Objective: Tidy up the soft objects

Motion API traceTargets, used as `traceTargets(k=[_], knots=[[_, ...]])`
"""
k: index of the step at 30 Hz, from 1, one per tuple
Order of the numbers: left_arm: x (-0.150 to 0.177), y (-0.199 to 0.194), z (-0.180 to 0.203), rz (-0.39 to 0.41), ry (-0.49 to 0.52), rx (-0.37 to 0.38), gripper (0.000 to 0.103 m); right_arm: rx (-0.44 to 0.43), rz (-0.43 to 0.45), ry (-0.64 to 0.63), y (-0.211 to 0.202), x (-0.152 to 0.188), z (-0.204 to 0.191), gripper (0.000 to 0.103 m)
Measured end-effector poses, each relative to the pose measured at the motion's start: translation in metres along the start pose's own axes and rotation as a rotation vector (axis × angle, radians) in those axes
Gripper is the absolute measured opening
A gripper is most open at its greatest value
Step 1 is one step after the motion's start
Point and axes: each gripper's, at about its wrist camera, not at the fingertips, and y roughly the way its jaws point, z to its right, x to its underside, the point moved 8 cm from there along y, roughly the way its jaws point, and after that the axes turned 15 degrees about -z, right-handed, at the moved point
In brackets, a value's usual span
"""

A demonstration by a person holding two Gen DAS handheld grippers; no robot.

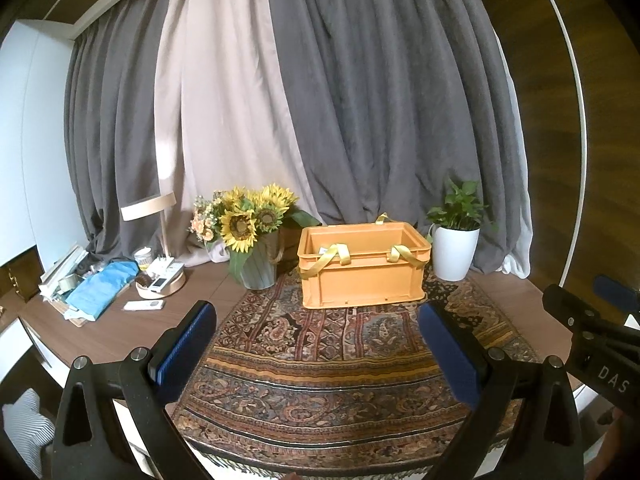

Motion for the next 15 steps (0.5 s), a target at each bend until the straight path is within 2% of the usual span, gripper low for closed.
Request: traceTargets(k=[15], knots=[[0.004, -0.011, 0.003, 0.0, -0.004, 0.007, 0.103, 0.001, 0.013, 0.005, -0.014, 0.007, 0.002, 0.08]])
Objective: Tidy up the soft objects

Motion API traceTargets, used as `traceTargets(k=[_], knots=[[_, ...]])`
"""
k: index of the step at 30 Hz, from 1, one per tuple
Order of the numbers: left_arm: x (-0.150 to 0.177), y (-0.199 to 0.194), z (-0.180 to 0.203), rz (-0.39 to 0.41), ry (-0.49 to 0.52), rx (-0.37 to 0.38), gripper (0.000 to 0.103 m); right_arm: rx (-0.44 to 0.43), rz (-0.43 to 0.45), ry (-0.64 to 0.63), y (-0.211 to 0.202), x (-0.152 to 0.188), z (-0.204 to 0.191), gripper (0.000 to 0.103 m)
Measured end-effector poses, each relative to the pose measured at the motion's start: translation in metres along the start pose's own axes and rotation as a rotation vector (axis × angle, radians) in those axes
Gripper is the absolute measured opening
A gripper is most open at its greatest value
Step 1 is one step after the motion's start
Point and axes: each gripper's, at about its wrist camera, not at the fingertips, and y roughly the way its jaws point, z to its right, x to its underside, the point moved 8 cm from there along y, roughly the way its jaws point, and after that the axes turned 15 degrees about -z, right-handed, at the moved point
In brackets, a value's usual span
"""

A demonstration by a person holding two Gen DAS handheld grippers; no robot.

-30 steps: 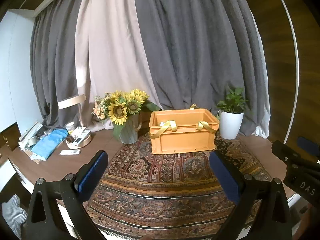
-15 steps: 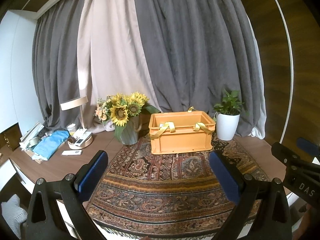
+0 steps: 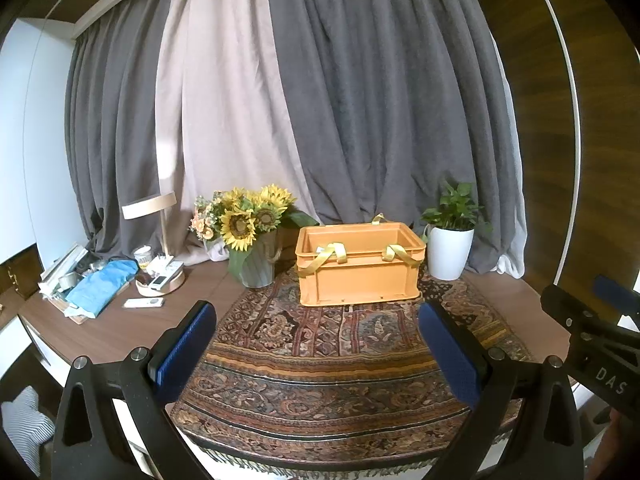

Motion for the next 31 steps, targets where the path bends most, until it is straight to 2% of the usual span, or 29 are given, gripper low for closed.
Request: traceTargets(k=[31], knots=[[-0.004, -0.01, 0.013, 0.007, 0.015, 0.014, 0.103, 0.008, 0.005, 0.014, -0.009, 0.0, 0.012, 0.08]])
